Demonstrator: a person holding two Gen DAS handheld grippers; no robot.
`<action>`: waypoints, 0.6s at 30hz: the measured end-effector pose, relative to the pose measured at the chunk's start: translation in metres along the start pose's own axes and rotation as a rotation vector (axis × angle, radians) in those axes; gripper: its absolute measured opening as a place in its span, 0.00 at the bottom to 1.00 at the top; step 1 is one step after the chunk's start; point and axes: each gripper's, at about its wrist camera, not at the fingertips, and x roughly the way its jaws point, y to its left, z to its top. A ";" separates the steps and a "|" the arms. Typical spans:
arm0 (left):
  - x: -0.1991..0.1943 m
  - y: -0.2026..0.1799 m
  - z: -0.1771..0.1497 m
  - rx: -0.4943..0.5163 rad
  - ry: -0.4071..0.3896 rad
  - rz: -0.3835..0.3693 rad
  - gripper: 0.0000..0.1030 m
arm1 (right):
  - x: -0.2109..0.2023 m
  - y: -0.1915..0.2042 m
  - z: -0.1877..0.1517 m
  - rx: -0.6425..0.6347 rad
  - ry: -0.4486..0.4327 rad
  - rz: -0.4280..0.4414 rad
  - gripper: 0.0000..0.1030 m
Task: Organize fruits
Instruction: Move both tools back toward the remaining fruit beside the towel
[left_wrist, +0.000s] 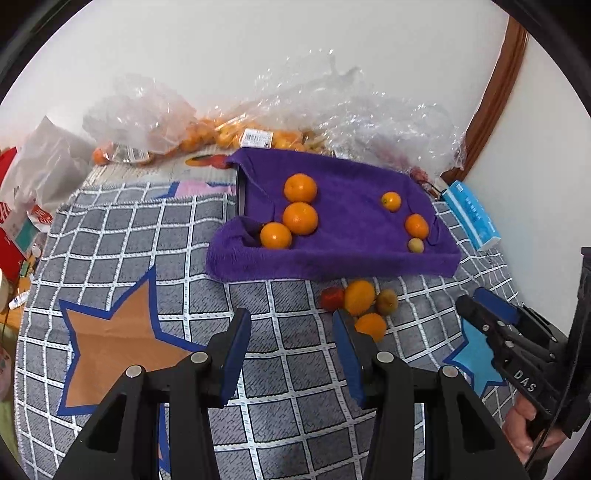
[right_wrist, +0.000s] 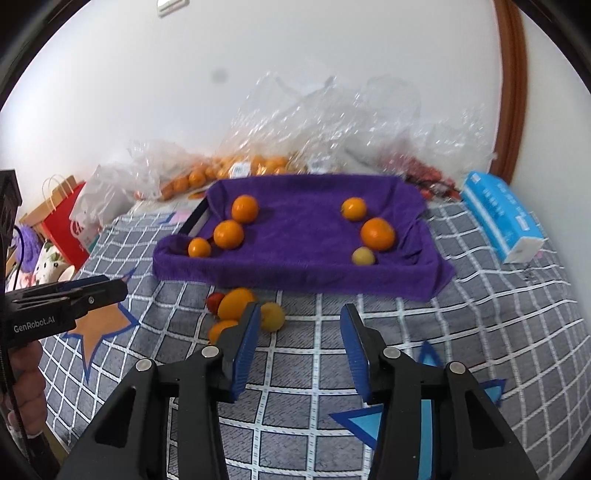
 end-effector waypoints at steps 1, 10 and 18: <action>0.004 0.002 0.000 -0.002 0.008 0.003 0.42 | 0.007 0.002 0.000 -0.004 0.014 0.008 0.40; 0.029 0.017 -0.003 -0.002 0.034 0.009 0.42 | 0.046 0.019 -0.003 -0.052 0.081 0.039 0.36; 0.048 0.024 -0.004 -0.003 0.103 0.011 0.42 | 0.073 0.021 -0.005 -0.053 0.136 0.066 0.36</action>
